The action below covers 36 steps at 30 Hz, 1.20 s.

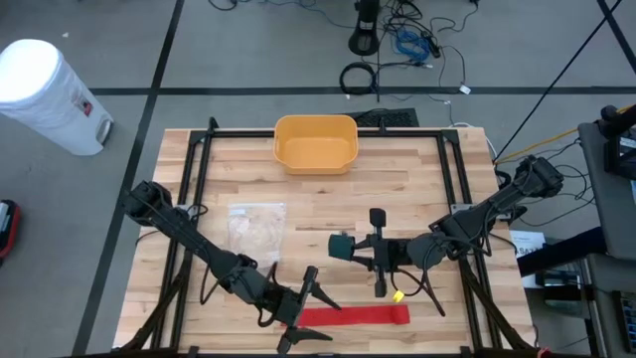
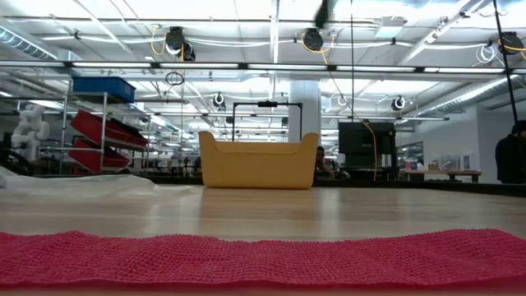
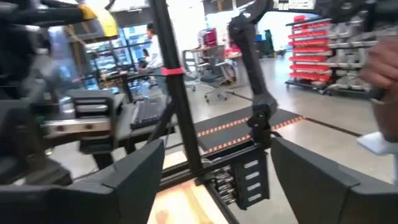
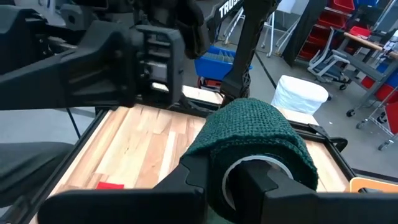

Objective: Roll bandage
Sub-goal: Roll the green bandage

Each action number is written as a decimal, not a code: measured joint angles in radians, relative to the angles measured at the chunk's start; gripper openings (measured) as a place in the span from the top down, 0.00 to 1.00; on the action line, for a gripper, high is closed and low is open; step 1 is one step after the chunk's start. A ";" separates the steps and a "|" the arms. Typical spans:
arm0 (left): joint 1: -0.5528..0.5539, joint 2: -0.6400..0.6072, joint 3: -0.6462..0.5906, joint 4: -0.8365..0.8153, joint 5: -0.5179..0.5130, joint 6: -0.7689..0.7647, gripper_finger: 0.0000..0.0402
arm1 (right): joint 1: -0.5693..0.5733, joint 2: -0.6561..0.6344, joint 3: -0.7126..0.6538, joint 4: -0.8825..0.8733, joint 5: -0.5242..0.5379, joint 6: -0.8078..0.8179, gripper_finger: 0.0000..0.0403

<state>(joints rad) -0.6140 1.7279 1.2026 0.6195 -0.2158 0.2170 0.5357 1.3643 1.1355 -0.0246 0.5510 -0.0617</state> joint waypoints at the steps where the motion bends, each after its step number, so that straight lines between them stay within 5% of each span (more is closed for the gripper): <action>1: -0.006 -0.008 0.000 -0.004 -0.029 0.001 0.23 | 0.000 0.000 0.000 0.000 0.000 -0.001 0.92; 6: -0.059 -0.089 0.001 -0.027 -0.260 0.026 0.23 | 0.007 -0.003 0.000 -0.001 -0.002 -0.003 0.92; 10: -0.102 -0.158 0.001 -0.157 -0.463 -0.092 0.25 | 0.026 -0.015 0.000 0.002 -0.007 -0.003 0.92; 14: -0.127 -0.189 0.001 -0.217 -0.471 -0.155 0.27 | 0.050 -0.022 0.000 0.041 -0.014 -0.033 0.92; 25: -0.125 -0.177 0.001 -0.206 -0.440 -0.113 0.28 | 0.090 -0.024 0.000 0.186 -0.247 -0.139 0.92; 31: -0.119 -0.154 0.001 -0.181 -0.420 0.040 0.28 | 0.090 -0.024 0.000 0.190 -0.250 -0.137 0.92; 36: -0.118 -0.096 0.001 -0.141 -0.420 0.312 0.28 | 0.090 -0.024 0.000 0.210 -0.250 -0.134 0.92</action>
<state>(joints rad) -0.7321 1.6322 1.2036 0.4788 -0.6361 0.5290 0.6258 1.3407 1.1351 0.1856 0.3008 -0.1955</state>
